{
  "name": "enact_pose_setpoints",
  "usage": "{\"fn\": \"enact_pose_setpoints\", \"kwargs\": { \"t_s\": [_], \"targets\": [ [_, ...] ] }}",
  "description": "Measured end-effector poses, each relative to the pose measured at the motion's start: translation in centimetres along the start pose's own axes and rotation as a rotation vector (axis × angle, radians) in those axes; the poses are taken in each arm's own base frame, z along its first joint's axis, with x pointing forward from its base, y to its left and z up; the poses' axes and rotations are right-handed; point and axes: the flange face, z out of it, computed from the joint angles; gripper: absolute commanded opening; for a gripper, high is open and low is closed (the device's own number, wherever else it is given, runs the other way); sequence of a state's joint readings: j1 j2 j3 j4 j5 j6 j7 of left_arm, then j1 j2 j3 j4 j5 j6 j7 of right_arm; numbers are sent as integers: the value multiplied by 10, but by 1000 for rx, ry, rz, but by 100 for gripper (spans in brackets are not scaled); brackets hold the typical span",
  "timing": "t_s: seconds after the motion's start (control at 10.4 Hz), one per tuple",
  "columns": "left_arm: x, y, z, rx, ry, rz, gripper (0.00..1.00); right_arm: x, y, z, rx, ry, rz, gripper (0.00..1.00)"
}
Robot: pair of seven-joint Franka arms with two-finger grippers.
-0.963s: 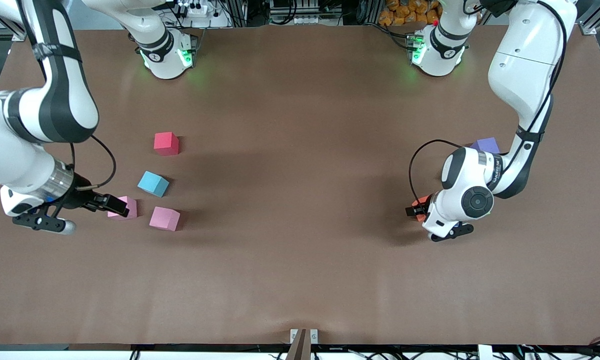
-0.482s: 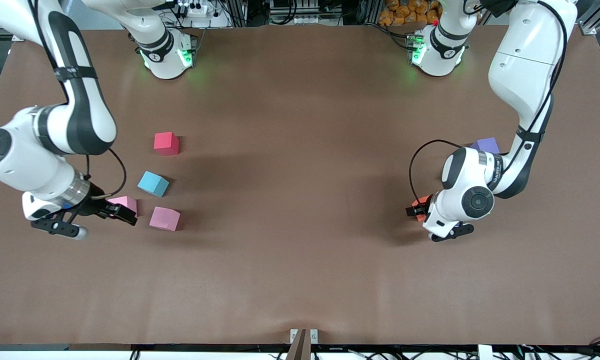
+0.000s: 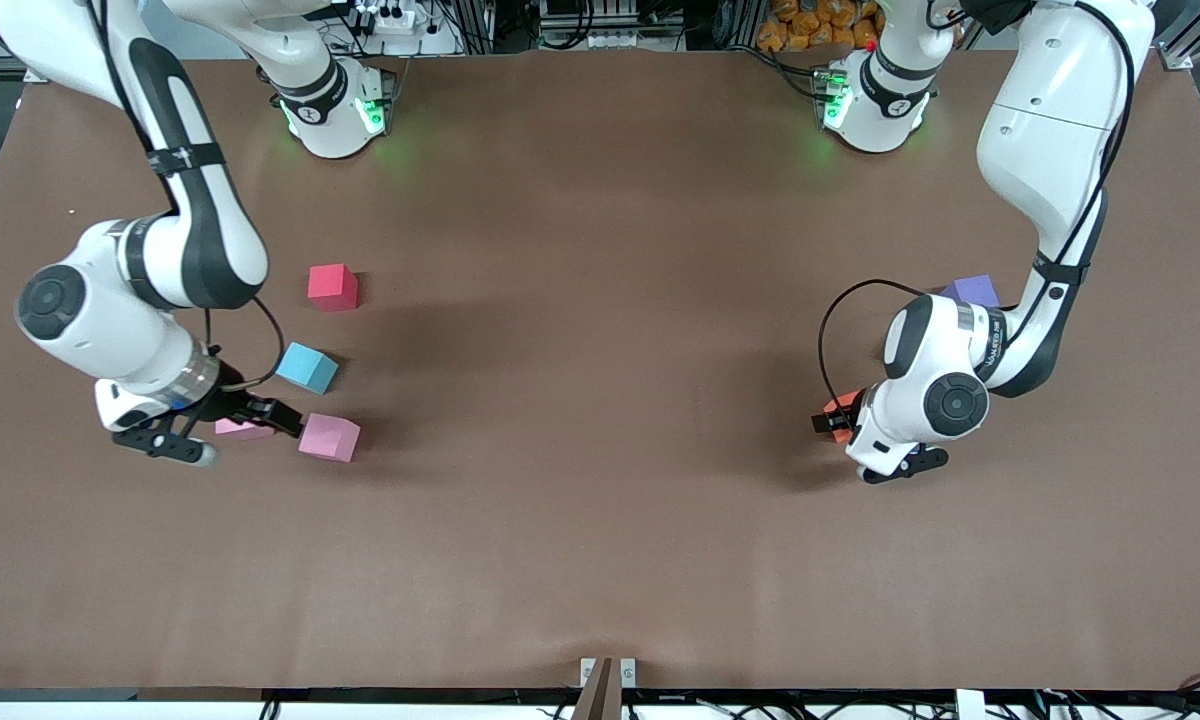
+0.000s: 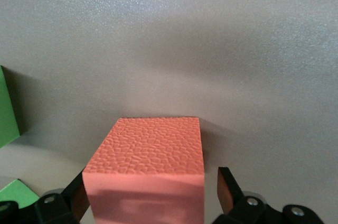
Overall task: Arrange blocks into number 1
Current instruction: 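Grasp the orange cube with the left gripper while the right gripper reaches a pink cube, then grasp the pink cube with the right gripper while the left gripper lifts orange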
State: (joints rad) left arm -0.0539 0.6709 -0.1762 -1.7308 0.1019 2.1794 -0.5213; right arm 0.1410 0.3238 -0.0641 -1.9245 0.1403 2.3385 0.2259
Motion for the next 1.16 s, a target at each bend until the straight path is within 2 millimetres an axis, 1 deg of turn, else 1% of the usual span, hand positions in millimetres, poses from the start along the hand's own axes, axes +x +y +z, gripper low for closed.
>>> {"fn": "enact_pose_setpoints", "kwargs": {
  "t_s": [0.19, 0.29, 0.58, 0.87, 1.16],
  "targets": [
    [0, 0, 0, 0, 0, -1, 100, -12, -10, 15, -8, -31, -16, 100],
    [0, 0, 0, 0, 0, -1, 100, -15, -10, 22, -13, -42, -15, 100],
    [0, 0, 0, 0, 0, -1, 100, -16, -8, 41, -23, -58, -2, 100],
    [0, -1, 0, 0, 0, -2, 100, -16, -5, 65, -32, -64, 3, 100],
    [1, -1, 0, 0, 0, -2, 100, -17, -3, 80, -39, -71, 29, 100]
  ]
}}
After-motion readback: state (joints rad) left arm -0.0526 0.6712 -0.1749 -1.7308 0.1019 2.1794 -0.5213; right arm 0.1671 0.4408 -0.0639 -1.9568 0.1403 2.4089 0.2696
